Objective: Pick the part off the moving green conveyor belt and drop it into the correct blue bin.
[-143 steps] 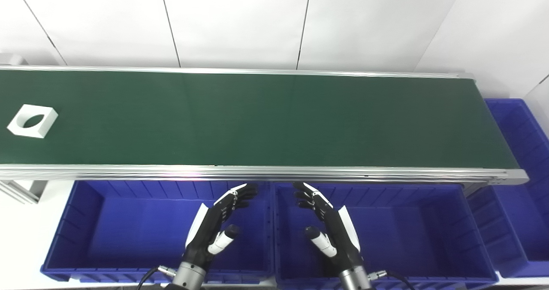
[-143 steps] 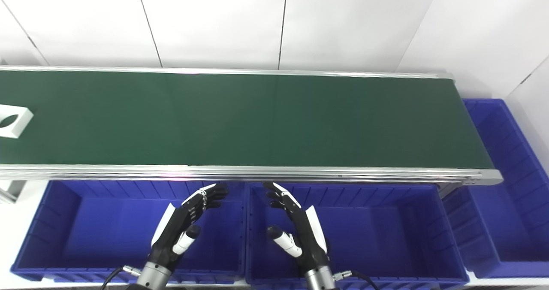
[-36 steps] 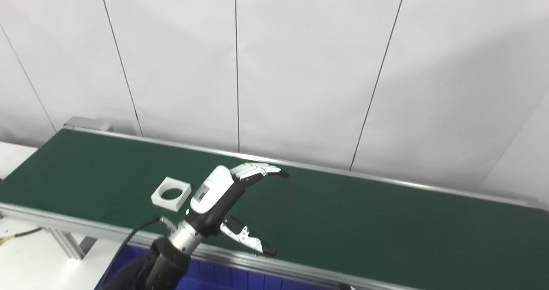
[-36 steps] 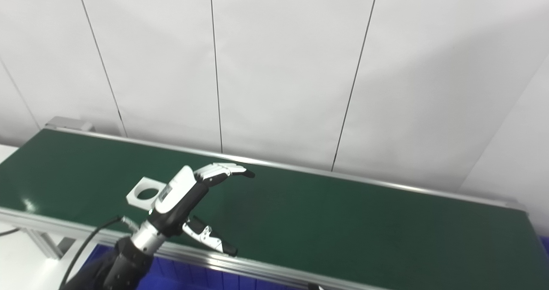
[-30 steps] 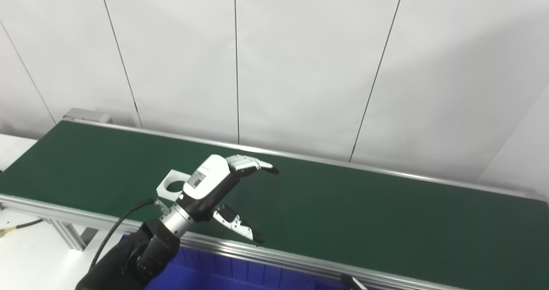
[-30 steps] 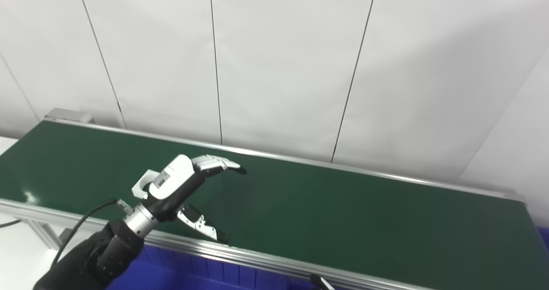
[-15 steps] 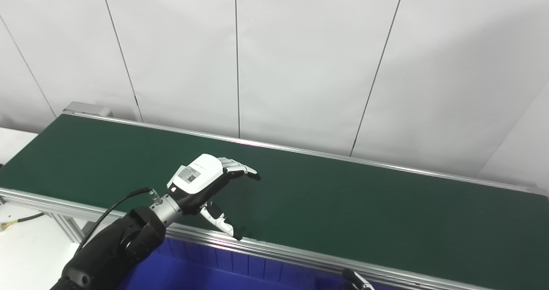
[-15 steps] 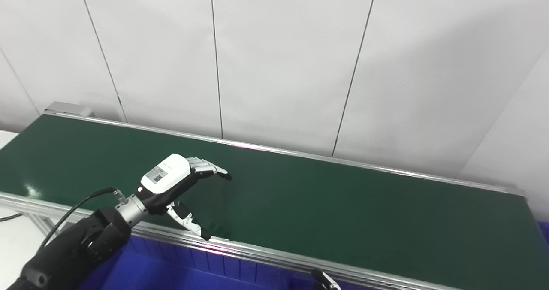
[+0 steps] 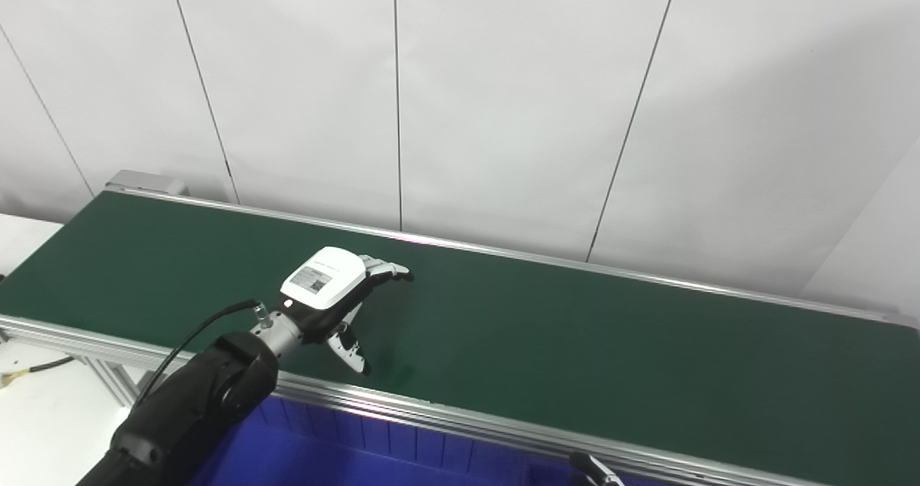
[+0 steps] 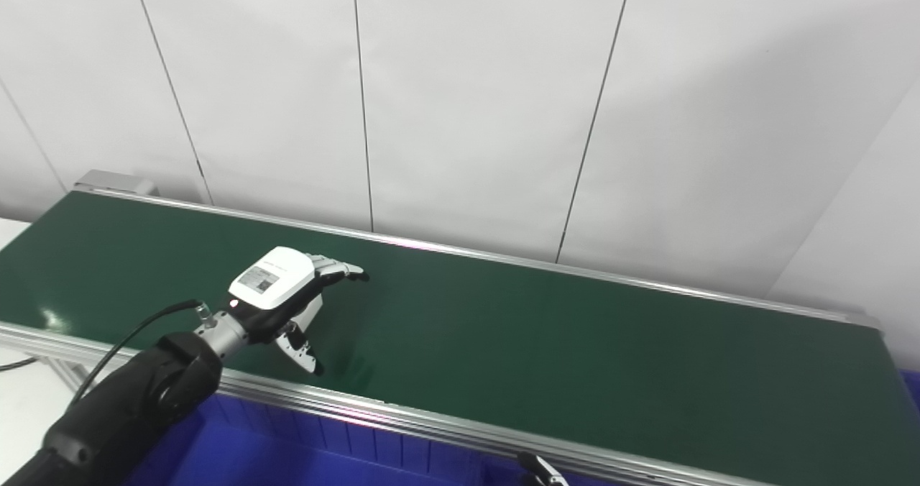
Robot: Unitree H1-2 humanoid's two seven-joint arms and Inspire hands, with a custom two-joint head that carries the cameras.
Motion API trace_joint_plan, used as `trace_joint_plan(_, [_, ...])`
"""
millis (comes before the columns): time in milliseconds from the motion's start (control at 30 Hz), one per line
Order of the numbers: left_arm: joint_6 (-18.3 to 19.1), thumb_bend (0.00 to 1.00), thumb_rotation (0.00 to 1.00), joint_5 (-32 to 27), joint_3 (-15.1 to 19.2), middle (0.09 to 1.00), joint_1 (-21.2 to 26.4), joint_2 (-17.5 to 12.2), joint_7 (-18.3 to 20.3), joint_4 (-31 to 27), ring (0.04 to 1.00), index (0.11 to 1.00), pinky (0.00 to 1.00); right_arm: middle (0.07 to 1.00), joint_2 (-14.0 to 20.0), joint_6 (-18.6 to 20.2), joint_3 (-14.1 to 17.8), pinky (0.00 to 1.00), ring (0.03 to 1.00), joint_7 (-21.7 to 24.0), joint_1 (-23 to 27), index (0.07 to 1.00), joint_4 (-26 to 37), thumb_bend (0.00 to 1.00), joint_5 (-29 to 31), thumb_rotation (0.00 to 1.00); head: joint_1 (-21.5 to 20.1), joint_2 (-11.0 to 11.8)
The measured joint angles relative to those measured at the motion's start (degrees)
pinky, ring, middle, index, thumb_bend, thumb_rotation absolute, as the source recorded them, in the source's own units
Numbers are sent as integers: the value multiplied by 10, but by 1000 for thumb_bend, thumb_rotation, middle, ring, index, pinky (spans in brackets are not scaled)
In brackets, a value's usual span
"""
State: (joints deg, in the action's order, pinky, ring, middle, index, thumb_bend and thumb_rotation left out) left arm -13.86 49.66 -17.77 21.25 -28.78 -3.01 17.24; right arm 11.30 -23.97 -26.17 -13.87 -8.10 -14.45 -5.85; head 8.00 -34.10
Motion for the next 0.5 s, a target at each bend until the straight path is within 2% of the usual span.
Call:
trace_joint_plan(100, [25,1000,42,9,-2,848,12,0,30,-4,830,846,745,852,0,0,-1,760,812,0,0,835,-2,842,-3,963,-3,1])
trace_joint_plan(200, [42,1000,24,9,-2,855,18,0,59,-10,832,854,743,855,-2,0,-1,768,818,0,1,835,-5,835,-3,955,-4,1])
trace_joint_plan(367, [53,1000,30,21,-14,879,32,0,87,-23,855,875,761,856,-7,0,-1,767,821,0,2,832,-6,835,-4,948,-5,3])
trace_joint_plan(500, [68,1000,33,38,-32,897,48,0,134,-33,877,883,788,859,-10,0,-2,770,825,0,3,833,-7,831,-7,945,-7,2])
